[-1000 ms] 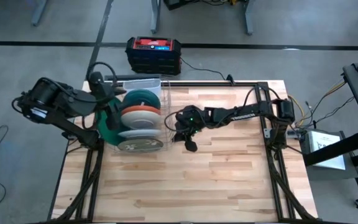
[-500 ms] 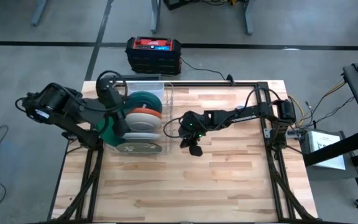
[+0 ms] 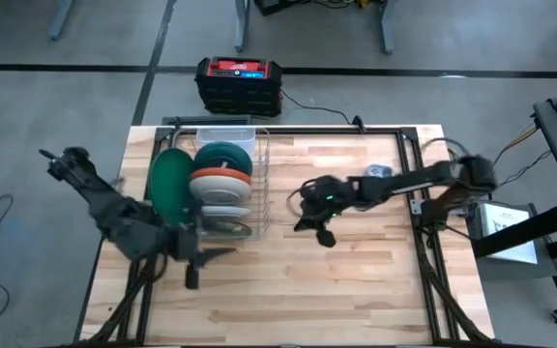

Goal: Sort dishes
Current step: Return to Home Position

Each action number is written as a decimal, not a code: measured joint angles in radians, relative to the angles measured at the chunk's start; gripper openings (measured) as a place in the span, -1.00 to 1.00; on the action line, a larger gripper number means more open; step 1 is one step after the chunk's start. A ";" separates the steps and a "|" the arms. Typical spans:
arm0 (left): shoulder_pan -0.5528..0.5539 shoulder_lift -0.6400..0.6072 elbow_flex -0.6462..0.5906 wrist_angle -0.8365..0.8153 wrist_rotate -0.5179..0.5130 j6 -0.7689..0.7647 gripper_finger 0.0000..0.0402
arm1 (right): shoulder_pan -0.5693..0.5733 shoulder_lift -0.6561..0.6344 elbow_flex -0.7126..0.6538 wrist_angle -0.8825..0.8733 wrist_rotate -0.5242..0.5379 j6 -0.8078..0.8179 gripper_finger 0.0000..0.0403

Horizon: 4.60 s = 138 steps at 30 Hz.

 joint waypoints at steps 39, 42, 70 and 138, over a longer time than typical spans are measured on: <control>0.121 -0.562 -0.167 -0.633 -0.894 -0.529 -0.23 | 0.048 -1.104 -0.526 -0.082 0.346 -0.067 -0.99; 0.173 -0.597 -0.166 -0.738 -0.900 -0.638 -0.23 | 0.048 -1.104 -0.526 -0.082 0.346 -0.065 -0.99; 0.425 -0.914 -0.488 -0.924 -0.900 -0.924 -0.23 | 0.047 -1.104 -0.526 -0.081 0.346 -0.073 -0.99; 0.561 -0.917 -0.575 -0.690 -0.865 -0.669 -0.23 | 0.045 -1.104 -0.526 -0.103 0.346 -0.144 -0.99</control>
